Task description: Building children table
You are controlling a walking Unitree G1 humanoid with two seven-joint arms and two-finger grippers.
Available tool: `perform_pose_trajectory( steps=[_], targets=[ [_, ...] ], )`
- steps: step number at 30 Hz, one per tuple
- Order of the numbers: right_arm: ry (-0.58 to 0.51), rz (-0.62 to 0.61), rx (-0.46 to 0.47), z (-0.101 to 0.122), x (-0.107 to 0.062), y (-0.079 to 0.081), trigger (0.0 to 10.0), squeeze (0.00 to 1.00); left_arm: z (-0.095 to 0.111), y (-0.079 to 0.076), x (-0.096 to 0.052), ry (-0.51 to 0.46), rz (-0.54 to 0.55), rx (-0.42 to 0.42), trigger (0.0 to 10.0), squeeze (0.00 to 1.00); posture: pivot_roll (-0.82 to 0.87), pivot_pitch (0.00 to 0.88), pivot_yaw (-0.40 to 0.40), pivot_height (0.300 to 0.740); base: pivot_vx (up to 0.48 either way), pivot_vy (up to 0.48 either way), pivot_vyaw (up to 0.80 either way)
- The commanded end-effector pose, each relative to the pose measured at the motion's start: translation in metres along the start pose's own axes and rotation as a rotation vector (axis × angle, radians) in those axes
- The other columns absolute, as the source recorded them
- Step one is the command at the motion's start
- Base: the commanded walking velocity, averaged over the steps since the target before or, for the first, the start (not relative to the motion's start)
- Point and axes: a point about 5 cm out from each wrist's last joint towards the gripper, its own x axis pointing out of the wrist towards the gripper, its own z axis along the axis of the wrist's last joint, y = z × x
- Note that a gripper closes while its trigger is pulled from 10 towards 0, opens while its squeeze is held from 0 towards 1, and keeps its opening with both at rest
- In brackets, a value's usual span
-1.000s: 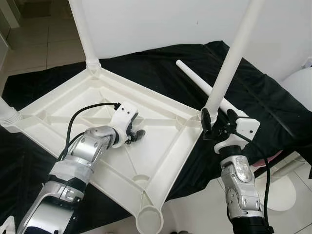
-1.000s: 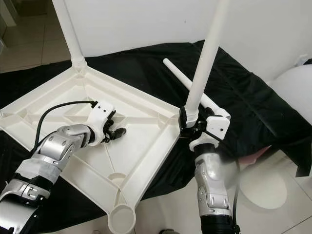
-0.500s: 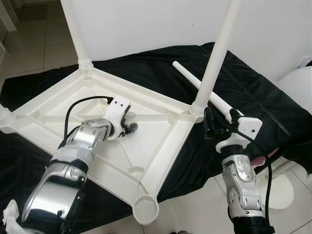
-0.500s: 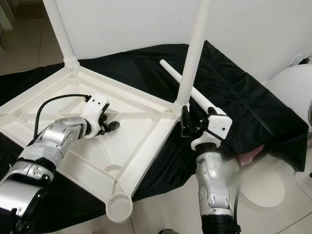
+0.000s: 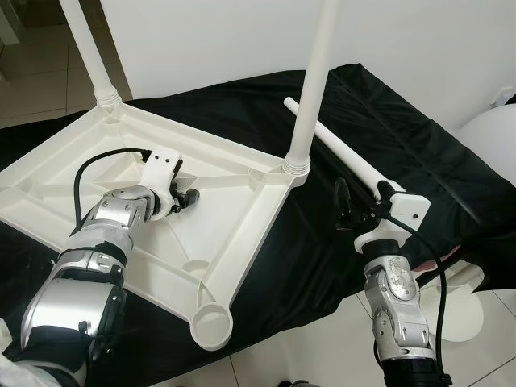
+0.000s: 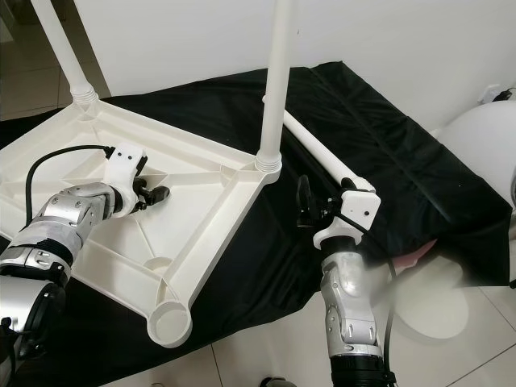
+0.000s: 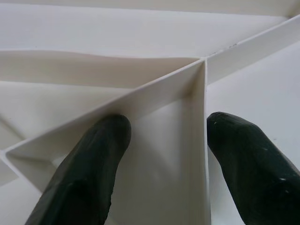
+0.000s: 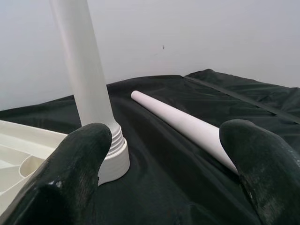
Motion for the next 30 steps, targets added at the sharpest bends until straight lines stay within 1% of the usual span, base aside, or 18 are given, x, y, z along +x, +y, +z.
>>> perform_pose_trajectory(
  steps=[1,2,3,4,5,12,13,15,16,18,19,20,22,23,27,28,29,30],
  targets=[
    [0.01,-0.002,-0.006,-0.001,-0.002,0.0,10.0,0.0,0.016,0.0,0.0,-0.11,0.25,0.025,10.0,0.0,-0.08,0.088,0.035,0.74,0.0,0.0,0.0],
    [0.012,-0.003,-0.008,-0.001,-0.002,0.0,10.0,0.0,0.02,-0.013,0.001,-0.147,0.135,0.02,10.0,0.0,-0.09,0.088,0.034,0.74,0.0,0.0,0.0],
    [0.013,-0.004,-0.01,-0.001,-0.002,-0.001,10.0,0.0,0.023,-0.021,0.002,-0.171,0.062,0.015,10.0,0.0,-0.09,0.088,0.034,0.74,0.0,0.0,0.0],
    [0.013,-0.004,-0.01,-0.001,-0.002,-0.001,10.0,0.0,0.023,-0.021,0.002,-0.171,0.062,0.015,10.0,0.0,-0.09,0.088,0.034,0.74,0.0,0.0,0.0],
    [0.016,-0.008,-0.012,-0.002,-0.003,-0.002,10.0,0.0,0.027,-0.033,-0.001,-0.222,-0.041,0.013,10.0,0.0,-0.08,0.087,0.032,0.74,0.0,0.0,0.0],
    [0.016,-0.008,-0.012,-0.002,-0.003,-0.002,10.0,0.0,0.027,-0.033,-0.001,-0.222,-0.041,0.013,10.0,0.0,-0.08,0.087,0.032,0.74,0.0,0.0,0.0],
    [0.018,-0.011,-0.014,-0.002,-0.003,-0.003,10.0,0.0,0.03,-0.041,-0.002,-0.261,-0.112,0.014,10.0,0.0,-0.08,0.087,0.032,0.74,0.0,0.0,0.0],
    [0.078,-0.141,-0.086,-0.011,0.002,-0.026,10.0,0.0,0.041,-0.06,-0.02,-0.418,-0.321,-0.061,10.0,0.0,-0.07,0.077,0.023,0.74,0.0,0.0,0.0],
    [0.078,-0.141,-0.086,-0.011,0.002,-0.026,10.0,0.0,0.041,-0.06,-0.02,-0.418,-0.321,-0.061,10.0,0.0,-0.07,0.077,0.023,0.74,0.0,0.0,0.0],
    [0.109,-0.239,-0.136,-0.014,0.005,-0.044,10.0,0.0,0.043,-0.069,-0.032,-0.491,-0.418,-0.103,10.0,0.0,-0.07,0.073,0.022,0.74,0.0,0.0,0.0],
    [0.112,-0.256,-0.145,-0.014,0.005,-0.048,10.0,0.0,0.042,-0.07,-0.034,-0.501,-0.426,-0.108,10.0,0.0,-0.07,0.069,0.02,0.74,0.0,0.0,0.0],
    [0.115,-0.281,-0.145,-0.014,0.005,-0.053,10.0,0.66,0.04,-0.071,-0.035,-0.497,-0.439,-0.128,10.0,0.29,-0.07,0.066,0.019,0.74,0.0,0.0,0.0],
    [0.116,-0.296,-0.143,-0.014,0.005,-0.056,10.0,0.66,0.039,-0.072,-0.035,-0.492,-0.445,-0.141,10.0,0.29,-0.07,0.066,0.019,0.74,0.0,0.0,0.0],
    [0.124,-0.31,-0.137,-0.015,0.005,-0.059,10.0,1.0,0.036,-0.074,-0.036,-0.487,-0.457,-0.148,10.0,1.0,-0.07,0.065,0.019,0.74,0.0,0.0,0.0],
    [0.127,-0.327,-0.136,-0.016,0.006,-0.068,10.0,1.0,0.03,-0.082,-0.04,-0.486,-0.471,-0.152,10.0,1.0,-0.07,0.06,0.016,0.74,0.0,0.0,0.0],
    [0.131,-0.345,-0.144,-0.016,0.006,-0.073,10.0,1.0,0.026,-0.086,-0.041,-0.48,-0.459,-0.133,10.0,1.0,-0.07,0.059,0.016,0.74,0.0,0.0,0.0],
    [0.135,-0.367,-0.146,-0.018,0.005,-0.079,10.0,1.0,0.024,-0.09,-0.043,-0.477,-0.452,-0.123,10.0,0.78,-0.07,0.055,0.014,0.74,0.0,0.0,0.0],
    [0.139,-0.383,-0.147,-0.018,0.005,-0.083,10.0,1.0,0.023,-0.093,-0.045,-0.474,-0.447,-0.117,10.0,0.78,-0.07,0.055,0.014,0.74,0.0,0.0,0.0]
  ],
)
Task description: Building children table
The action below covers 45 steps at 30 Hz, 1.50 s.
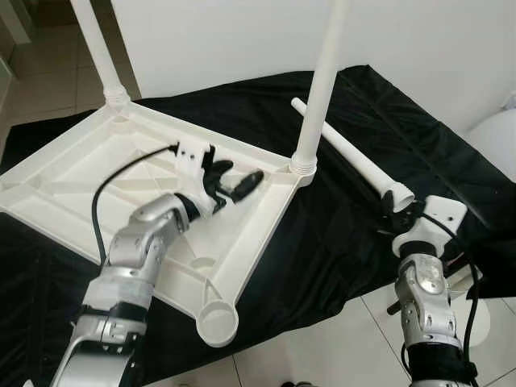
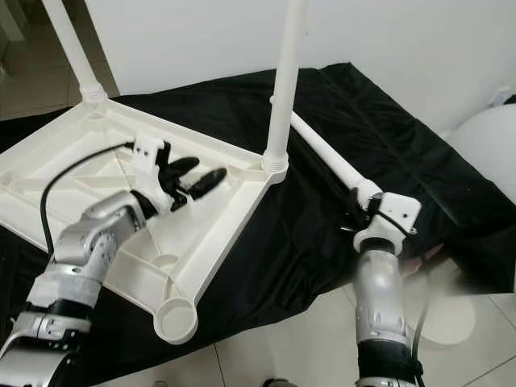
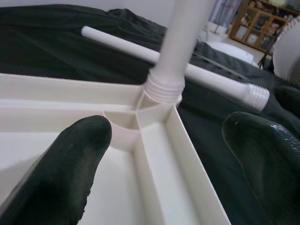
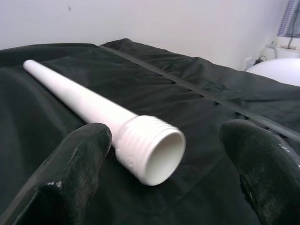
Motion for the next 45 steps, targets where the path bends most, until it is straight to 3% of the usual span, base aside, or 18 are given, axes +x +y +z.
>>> perform_pose_trajectory(
  steps=[1,2,3,4,5,15,30,45],
  targets=[
    [0.013,-0.031,0.005,-0.004,0.0,-0.006,10.0,1.0,-0.001,-0.006,0.001,0.01,-0.012,0.013,10.0,0.78,-0.07,0.055,0.014,0.74,0.0,0.0,0.0],
    [0.014,-0.043,-0.002,-0.005,0.002,-0.01,10.0,1.0,-0.001,-0.01,0.0,0.01,-0.013,0.014,10.0,0.0,-0.07,0.051,0.017,0.74,0.0,0.0,0.0],
    [0.018,-0.054,-0.002,-0.006,0.003,-0.012,10.0,1.0,-0.002,-0.014,-0.001,0.007,-0.018,0.01,10.0,0.0,-0.07,0.051,0.017,0.74,0.0,0.0,0.0],
    [0.024,-0.065,0.001,-0.007,0.005,-0.016,10.0,0.88,-0.003,-0.017,-0.001,0.011,-0.026,0.001,10.0,0.0,-0.07,0.05,0.017,0.74,0.0,0.0,0.0],
    [0.033,-0.068,0.017,-0.008,0.006,-0.019,10.0,0.01,-0.004,-0.021,-0.001,0.011,-0.033,0.0,10.0,0.0,-0.07,0.048,0.019,0.74,0.0,0.0,0.0],
    [0.065,0.024,0.186,-0.016,0.012,-0.016,10.0,0.0,-0.011,-0.036,0.0,0.032,-0.039,-0.012,10.0,0.0,-0.06,0.043,0.03,0.74,0.0,0.0,0.0],
    [0.023,0.117,0.187,-0.007,0.025,-0.022,10.0,0.0,-0.015,-0.051,0.001,0.045,-0.047,-0.037,10.0,0.0,-0.06,0.035,0.032,0.74,0.0,0.0,0.0],
    [0.119,0.213,0.273,-0.027,0.028,-0.006,10.0,0.0,-0.008,-0.059,0.0,0.05,-0.081,-0.002,10.0,0.0,-0.04,0.05,0.036,0.74,0.0,0.0,0.0]
  ],
)
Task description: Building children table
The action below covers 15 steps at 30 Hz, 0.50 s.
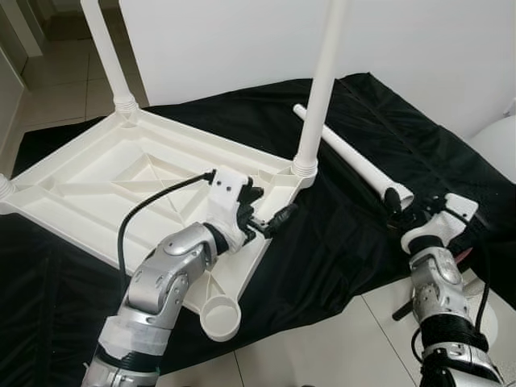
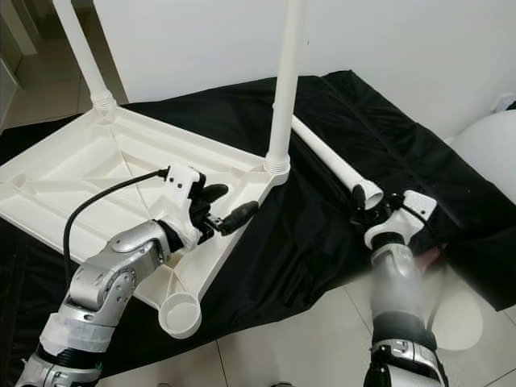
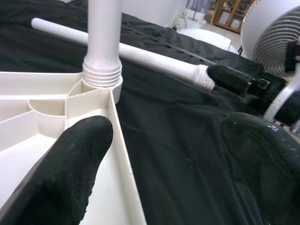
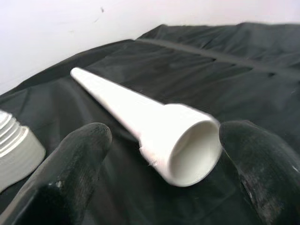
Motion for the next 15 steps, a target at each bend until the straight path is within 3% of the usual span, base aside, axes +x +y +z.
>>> perform_pose_trajectory(
  steps=[1,15],
  targets=[
    [0.036,0.018,0.036,-0.007,0.002,0.004,10.0,0.0,0.001,-0.001,-0.001,0.008,0.002,0.01,10.0,0.0,-0.04,0.055,0.032,0.74,0.0,0.0,0.0],
    [0.16,0.089,0.132,-0.014,0.026,0.018,10.0,0.0,0.011,-0.001,-0.005,-0.006,0.036,0.027,10.0,0.0,0.01,0.109,0.019,0.74,0.0,0.0,0.0]
  ],
)
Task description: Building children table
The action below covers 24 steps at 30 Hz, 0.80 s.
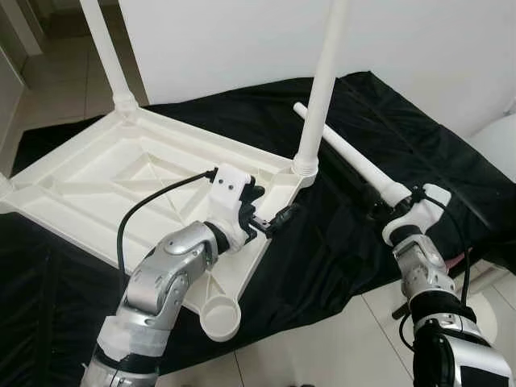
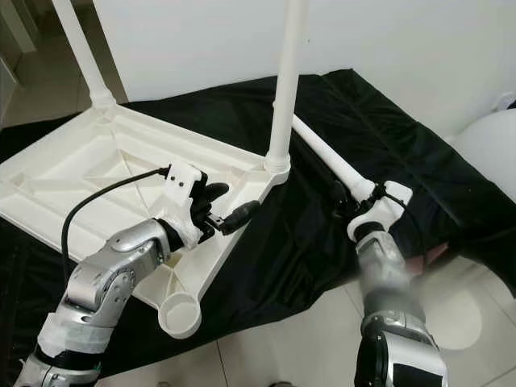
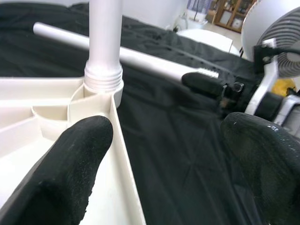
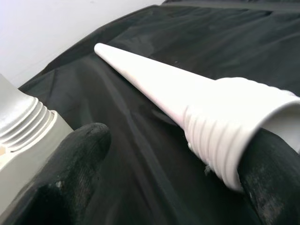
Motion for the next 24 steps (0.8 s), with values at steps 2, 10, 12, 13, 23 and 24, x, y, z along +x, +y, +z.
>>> perform_pose_trajectory(
  steps=[2,10,12,13,23,24],
  targets=[
    [0.041,0.013,0.017,-0.002,0.004,0.001,10.0,0.0,0.002,0.003,-0.002,0.007,0.029,0.003,10.0,0.0,0.01,0.115,0.019,0.74,0.0,0.0,0.0],
    [0.064,0.033,0.039,0.004,0.014,0.009,0.7,0.0,0.004,0.002,-0.001,0.007,0.033,0.007,10.0,0.0,0.01,0.128,0.013,0.74,0.0,0.0,0.0],
    [0.032,0.061,0.057,0.012,0.019,0.015,0.0,0.0,0.003,0.004,0.0,0.013,0.04,0.013,10.0,0.0,0.01,0.121,0.008,0.74,0.0,0.0,0.0],
    [0.032,0.061,0.057,0.012,0.019,0.015,0.0,0.0,0.003,0.004,0.0,0.013,0.04,0.013,10.0,0.0,0.01,0.121,0.008,0.74,0.0,0.0,0.0],
    [-0.045,0.08,-0.038,0.024,0.023,0.024,0.0,0.0,-0.004,0.016,0.003,0.038,0.15,-0.003,10.0,0.0,0.0,0.087,-0.018,0.74,0.0,0.0,0.0],
    [-0.048,0.086,-0.059,0.023,0.022,0.027,0.0,0.0,-0.005,0.019,0.003,0.04,0.173,-0.008,10.0,0.0,0.0,0.081,-0.022,0.74,0.0,0.0,0.0]
  ],
)
